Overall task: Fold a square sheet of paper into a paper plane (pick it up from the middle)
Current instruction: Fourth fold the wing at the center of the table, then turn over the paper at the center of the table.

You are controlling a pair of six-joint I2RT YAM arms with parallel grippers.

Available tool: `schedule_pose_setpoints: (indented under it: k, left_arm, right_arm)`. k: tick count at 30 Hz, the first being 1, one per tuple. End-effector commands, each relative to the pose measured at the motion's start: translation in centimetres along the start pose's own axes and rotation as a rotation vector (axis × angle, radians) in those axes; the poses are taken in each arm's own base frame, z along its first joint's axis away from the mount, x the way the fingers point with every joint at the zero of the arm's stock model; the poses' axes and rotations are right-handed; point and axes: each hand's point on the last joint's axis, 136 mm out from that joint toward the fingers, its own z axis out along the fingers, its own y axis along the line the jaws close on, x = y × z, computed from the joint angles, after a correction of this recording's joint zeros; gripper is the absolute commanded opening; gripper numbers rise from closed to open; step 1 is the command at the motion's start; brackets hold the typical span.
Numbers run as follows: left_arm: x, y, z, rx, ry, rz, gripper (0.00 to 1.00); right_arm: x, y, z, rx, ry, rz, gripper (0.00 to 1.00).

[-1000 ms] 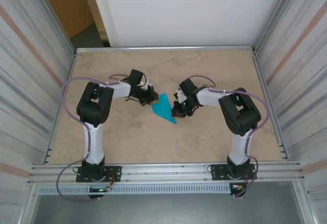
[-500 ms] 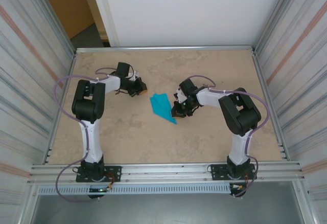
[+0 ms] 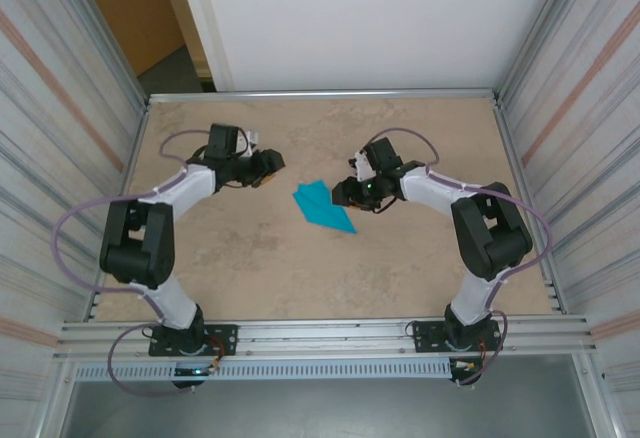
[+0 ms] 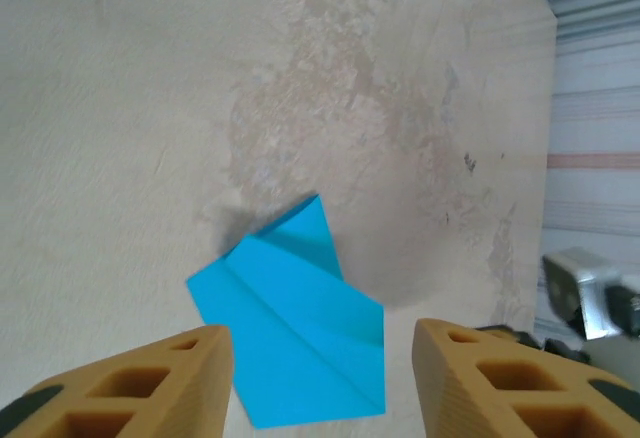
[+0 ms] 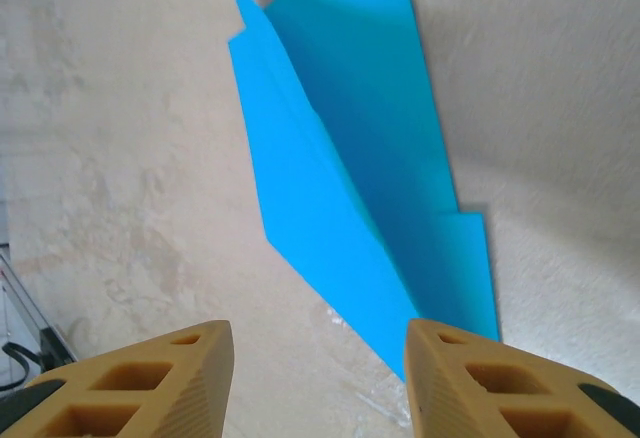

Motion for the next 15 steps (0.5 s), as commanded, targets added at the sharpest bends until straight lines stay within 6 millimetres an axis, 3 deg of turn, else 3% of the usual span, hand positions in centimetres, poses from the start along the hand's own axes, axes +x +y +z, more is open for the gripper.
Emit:
schedule_pose_setpoints:
  k: [1,4,9,15]
  left_arm:
    - [1.5,1.5,-0.4,-0.025,-0.035,-0.061,0.55]
    - [2.6,2.1,-0.7,-0.014,-0.051,-0.089,0.59]
    - [3.7,2.2,-0.5,-0.007,-0.048,-0.095,0.68]
    - [3.9,1.7,-0.6,0.001,-0.07,-0.07,0.82]
  right_arm:
    - [-0.8,-0.5,-0.4,-0.006,-0.002,-0.051,0.48]
    - [-1.2,-0.4,-0.5,-0.028,0.014,-0.113,0.49]
    - [-0.5,0.1,1.0,-0.056,0.133,-0.203,0.47]
    - [-0.4,-0.2,2.7,-0.078,0.188,-0.223,0.41]
